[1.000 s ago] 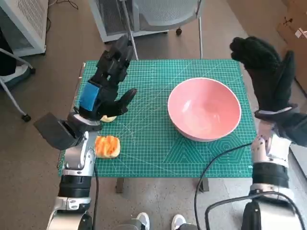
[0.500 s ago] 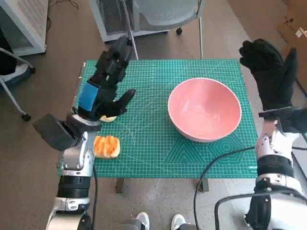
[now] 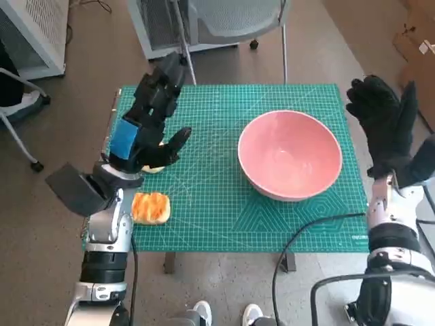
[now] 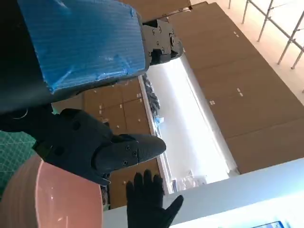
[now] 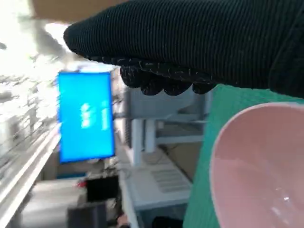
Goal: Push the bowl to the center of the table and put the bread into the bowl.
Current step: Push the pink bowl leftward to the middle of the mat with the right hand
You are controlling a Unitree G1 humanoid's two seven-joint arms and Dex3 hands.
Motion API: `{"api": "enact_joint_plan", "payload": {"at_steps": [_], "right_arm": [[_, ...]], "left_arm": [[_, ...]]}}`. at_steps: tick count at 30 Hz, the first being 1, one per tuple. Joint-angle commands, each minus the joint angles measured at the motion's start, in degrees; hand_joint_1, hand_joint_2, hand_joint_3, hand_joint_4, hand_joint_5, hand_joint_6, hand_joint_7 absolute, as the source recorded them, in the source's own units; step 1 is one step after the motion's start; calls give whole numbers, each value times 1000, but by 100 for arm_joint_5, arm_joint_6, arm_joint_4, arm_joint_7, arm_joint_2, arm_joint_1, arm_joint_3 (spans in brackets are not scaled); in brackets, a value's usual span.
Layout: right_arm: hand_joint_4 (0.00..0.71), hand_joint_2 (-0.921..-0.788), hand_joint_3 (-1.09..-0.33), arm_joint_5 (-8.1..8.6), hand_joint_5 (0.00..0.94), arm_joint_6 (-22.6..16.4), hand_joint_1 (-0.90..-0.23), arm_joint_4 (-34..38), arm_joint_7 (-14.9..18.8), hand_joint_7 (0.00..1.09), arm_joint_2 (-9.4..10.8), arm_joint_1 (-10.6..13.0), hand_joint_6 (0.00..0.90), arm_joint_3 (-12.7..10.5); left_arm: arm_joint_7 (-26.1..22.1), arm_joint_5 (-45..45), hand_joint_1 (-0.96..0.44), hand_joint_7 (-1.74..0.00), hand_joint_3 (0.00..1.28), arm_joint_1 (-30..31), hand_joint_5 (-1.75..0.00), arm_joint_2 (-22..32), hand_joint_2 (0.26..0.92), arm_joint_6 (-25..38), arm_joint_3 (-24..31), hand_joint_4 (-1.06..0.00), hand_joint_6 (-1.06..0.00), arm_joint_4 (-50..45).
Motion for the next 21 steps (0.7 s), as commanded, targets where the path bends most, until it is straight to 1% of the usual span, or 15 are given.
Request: {"api": "enact_joint_plan", "payload": {"at_steps": [1, 9, 14, 17, 21], "right_arm": [[269, -921, -698, -264, 15, 333, -597, 160, -350, 17, -55, 244, 390, 64], [302, -921, -714, -648, 25, 609, -602, 212, -815, 31, -82, 343, 422, 177], [327, -921, -718, -894, 29, 722, -648, 233, -1045, 44, -83, 375, 453, 285], [333, -921, -720, -1086, 28, 762, -671, 242, -1179, 45, -88, 396, 460, 410], [331, -921, -722, -1249, 22, 787, -688, 244, -1278, 44, -94, 424, 462, 499]], "left_arm": [[8, -11, -418, -288, 638, 69, 1, 56, 722, 2, 20, 1, 1, -132], [-4, -24, -418, -290, 636, 104, 1, 89, 723, 12, 34, 1, 1, -153], [-3, -28, -418, -301, 635, 126, 1, 109, 724, 40, 43, 1, 1, -198], [0, -23, -421, -309, 635, 141, 1, 127, 724, 51, 49, 1, 1, -221], [-10, -29, -424, -313, 634, 156, 1, 154, 724, 50, 66, 1, 1, -224]]}}
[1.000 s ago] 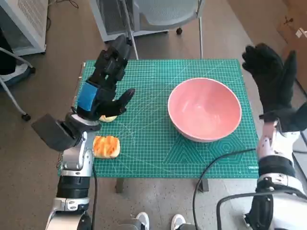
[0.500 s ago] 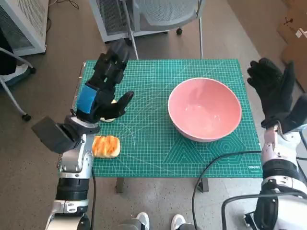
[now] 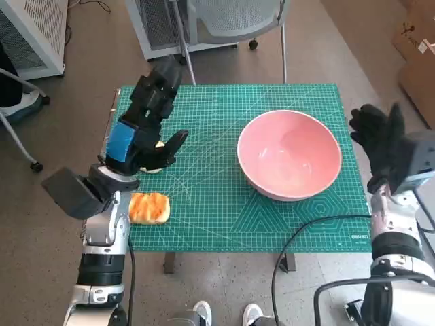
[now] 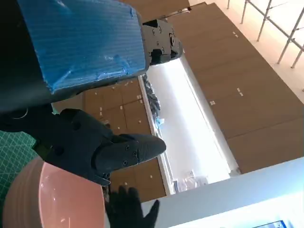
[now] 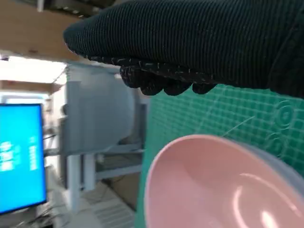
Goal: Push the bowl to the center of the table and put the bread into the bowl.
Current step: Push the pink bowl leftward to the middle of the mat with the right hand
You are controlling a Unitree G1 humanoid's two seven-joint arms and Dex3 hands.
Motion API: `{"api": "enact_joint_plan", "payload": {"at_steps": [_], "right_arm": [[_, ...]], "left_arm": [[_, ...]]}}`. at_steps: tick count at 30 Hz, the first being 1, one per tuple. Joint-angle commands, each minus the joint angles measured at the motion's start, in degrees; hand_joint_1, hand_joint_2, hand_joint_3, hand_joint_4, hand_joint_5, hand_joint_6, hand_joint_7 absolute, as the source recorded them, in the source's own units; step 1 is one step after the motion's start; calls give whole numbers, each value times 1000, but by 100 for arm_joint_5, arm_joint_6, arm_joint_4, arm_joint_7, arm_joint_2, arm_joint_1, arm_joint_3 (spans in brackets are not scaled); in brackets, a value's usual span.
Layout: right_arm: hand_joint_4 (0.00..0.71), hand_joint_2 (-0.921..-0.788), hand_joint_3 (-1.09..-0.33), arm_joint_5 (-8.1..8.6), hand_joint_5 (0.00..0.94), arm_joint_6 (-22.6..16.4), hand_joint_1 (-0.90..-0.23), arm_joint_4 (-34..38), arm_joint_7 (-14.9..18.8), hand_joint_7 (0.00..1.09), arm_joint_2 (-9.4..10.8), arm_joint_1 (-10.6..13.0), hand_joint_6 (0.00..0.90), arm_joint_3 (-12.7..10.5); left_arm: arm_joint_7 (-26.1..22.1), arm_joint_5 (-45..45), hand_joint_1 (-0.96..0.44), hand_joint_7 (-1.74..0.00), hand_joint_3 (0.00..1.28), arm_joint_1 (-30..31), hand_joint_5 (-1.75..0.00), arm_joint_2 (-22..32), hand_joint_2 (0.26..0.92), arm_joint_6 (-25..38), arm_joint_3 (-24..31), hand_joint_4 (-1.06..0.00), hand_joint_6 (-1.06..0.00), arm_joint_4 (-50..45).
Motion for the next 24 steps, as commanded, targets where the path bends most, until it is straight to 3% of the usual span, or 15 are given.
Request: {"api": "enact_joint_plan", "payload": {"at_steps": [1, 5, 14, 24], "right_arm": [[330, -921, -723, -235, 20, 152, -685, 89, -155, 42, -44, 180, 460, 118], [329, -921, -727, -232, 16, 189, -675, 101, -106, 34, -31, 208, 449, 51], [340, -921, -728, -8, 15, 348, -672, 111, 22, 32, 162, 248, 454, -244], [364, -921, -725, 37, 19, 400, -654, 91, 105, 28, 344, 251, 457, -390]], "left_arm": [[-11, -29, -426, -315, 633, 93, 1, 95, 724, 38, 50, 1, 1, -72], [-12, -36, -432, -319, 629, 108, 1, 114, 726, 44, 66, 1, 1, -89], [2, -46, -439, -328, 617, 182, 1, 154, 733, 53, 95, 1, 1, -153], [12, -62, -434, -364, 600, 245, -2, 203, 742, 32, 128, -5, 1, -158]]}}
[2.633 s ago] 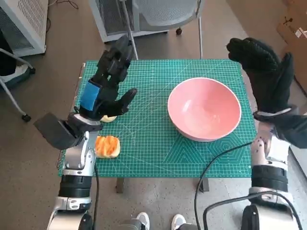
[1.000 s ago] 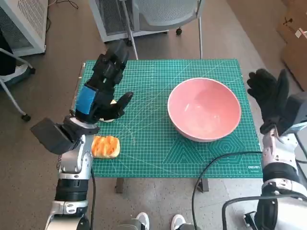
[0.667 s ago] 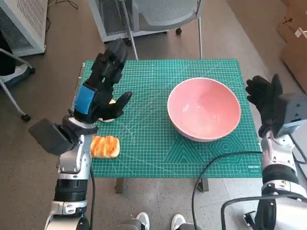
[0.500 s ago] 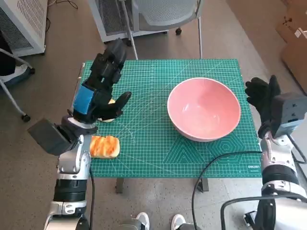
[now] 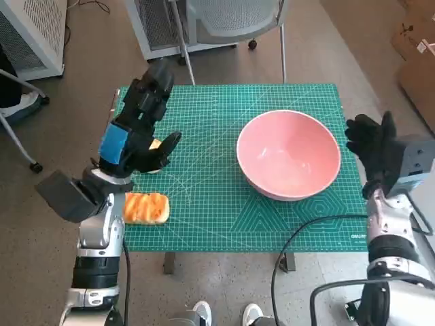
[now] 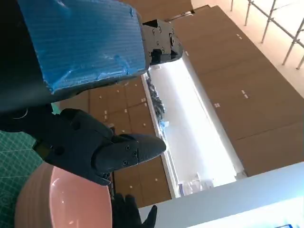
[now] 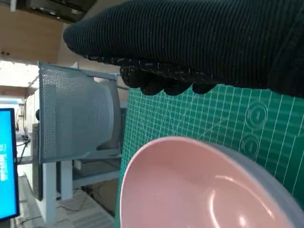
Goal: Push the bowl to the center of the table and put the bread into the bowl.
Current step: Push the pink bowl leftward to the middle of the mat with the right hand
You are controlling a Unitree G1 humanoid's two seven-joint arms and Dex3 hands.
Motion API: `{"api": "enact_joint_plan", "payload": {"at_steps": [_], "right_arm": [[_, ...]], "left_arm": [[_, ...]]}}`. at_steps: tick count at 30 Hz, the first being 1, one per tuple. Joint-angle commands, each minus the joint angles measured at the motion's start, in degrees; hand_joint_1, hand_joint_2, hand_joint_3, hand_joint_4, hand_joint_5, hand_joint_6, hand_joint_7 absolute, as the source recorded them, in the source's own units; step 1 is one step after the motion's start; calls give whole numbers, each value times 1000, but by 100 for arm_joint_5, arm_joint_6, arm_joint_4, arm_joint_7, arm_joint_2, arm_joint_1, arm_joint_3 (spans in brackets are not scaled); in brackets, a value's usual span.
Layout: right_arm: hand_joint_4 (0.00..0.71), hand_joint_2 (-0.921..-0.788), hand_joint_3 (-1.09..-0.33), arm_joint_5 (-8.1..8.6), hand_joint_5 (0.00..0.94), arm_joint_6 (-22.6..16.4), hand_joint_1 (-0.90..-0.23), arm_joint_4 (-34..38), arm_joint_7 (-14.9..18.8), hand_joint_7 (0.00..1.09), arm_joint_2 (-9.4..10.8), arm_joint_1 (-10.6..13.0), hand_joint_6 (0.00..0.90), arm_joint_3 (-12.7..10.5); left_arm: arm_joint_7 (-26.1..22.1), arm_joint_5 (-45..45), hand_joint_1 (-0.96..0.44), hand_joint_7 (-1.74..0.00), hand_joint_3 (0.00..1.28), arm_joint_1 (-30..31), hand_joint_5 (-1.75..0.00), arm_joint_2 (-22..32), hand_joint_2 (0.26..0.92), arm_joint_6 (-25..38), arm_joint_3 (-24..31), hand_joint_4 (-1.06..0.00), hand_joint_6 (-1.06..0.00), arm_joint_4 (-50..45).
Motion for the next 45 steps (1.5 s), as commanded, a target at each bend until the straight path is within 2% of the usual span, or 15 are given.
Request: {"api": "enact_joint_plan", "payload": {"at_steps": [1, 7, 13, 20, 30, 45], "right_arm": [[369, -921, -724, 81, 20, 146, -646, 72, 71, 28, 123, 174, 458, -85], [378, -921, -720, 9, 19, 109, -635, 68, 43, 29, 192, 164, 465, -63], [363, -921, -731, -111, 7, 21, -634, 59, -7, 18, 296, 126, 448, 53], [332, -921, -751, -135, 0, -13, -647, 61, 70, 3, 378, 88, 420, 118], [321, -921, -761, 0, 1, -104, -655, 40, 249, 2, 513, -2, 416, 47], [332, -921, -775, 2, 5, -225, -636, -3, 344, 11, 700, -224, 436, 63]], "left_arm": [[15, -45, -435, -368, 598, 84, -3, 61, 743, 8, 67, -5, 1, -86], [15, -52, -436, -376, 590, 101, -3, 75, 747, 17, 87, -6, 1, -93], [28, -36, -444, -378, 582, 105, -4, 81, 751, 32, 112, -8, 1, -72], [60, -25, -442, -377, 574, 140, -4, 97, 756, 97, 122, -8, 1, -153], [89, -26, -440, -377, 565, 179, -4, 133, 762, 193, 145, -8, 1, -254], [93, -29, -449, -375, 553, 239, -6, 139, 769, 222, 152, -13, 1, -304]]}}
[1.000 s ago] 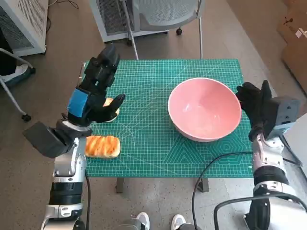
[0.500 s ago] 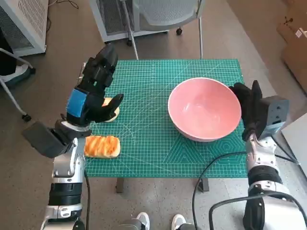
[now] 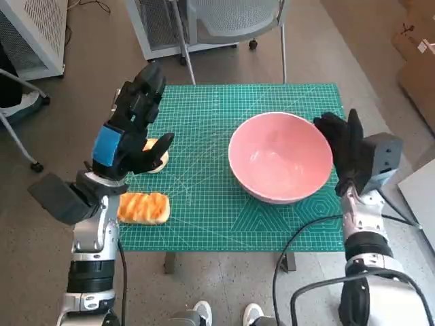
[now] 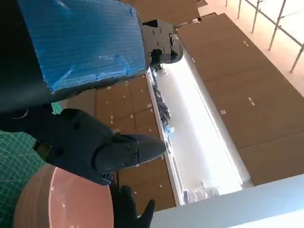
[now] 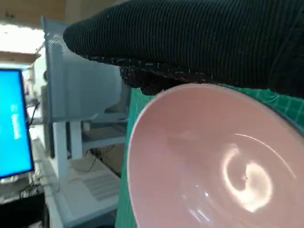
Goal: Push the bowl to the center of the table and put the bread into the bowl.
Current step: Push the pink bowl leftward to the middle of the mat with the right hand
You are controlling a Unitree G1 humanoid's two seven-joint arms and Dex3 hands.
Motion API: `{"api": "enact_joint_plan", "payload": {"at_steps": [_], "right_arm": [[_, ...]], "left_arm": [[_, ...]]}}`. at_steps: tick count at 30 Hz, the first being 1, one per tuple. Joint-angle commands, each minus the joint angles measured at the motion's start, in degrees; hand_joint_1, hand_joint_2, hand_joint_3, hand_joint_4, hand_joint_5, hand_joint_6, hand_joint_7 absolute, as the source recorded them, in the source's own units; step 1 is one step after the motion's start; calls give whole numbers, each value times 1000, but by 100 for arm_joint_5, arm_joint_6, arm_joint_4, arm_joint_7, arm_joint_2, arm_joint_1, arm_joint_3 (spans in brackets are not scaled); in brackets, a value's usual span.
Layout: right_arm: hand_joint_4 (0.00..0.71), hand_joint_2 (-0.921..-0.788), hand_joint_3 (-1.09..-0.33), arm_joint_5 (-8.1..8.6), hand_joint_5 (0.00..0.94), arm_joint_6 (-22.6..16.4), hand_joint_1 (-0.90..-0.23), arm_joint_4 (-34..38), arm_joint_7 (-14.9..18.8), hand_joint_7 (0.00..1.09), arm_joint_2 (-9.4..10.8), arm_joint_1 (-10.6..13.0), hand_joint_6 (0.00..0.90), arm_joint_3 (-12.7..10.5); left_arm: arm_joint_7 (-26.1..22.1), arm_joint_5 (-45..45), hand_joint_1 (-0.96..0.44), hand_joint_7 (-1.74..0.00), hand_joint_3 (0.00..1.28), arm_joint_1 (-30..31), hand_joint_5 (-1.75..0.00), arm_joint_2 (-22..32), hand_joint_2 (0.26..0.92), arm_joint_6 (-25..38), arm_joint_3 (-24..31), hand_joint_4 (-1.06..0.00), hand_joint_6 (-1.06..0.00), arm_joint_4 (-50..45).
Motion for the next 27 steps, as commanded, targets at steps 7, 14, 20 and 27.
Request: {"api": "enact_joint_plan", "payload": {"at_steps": [7, 14, 20, 27], "right_arm": [[335, -921, -783, 59, 5, 27, -629, 13, 1, 7, 295, -131, 429, -7], [315, -921, -796, 117, 0, 17, -628, -3, 65, 2, 463, -223, 418, -41], [298, -921, -814, 137, 0, 43, -595, -18, 68, 0, 624, -331, 410, -30], [282, -921, -835, 168, 0, 97, -583, -12, 100, 0, 770, -425, 398, -12]], "left_arm": [[18, -31, -451, -377, 545, 104, -8, 61, 772, 23, 32, -16, 1, -157], [23, -53, -454, -378, 536, 166, -8, 76, 776, 76, 53, -17, 1, -238], [64, -35, -457, -378, 527, 237, -8, 74, 779, 123, 76, -17, 1, -311], [159, 20, -464, -384, 462, 360, -10, 56, 809, 113, 72, -26, 1, -438]]}}
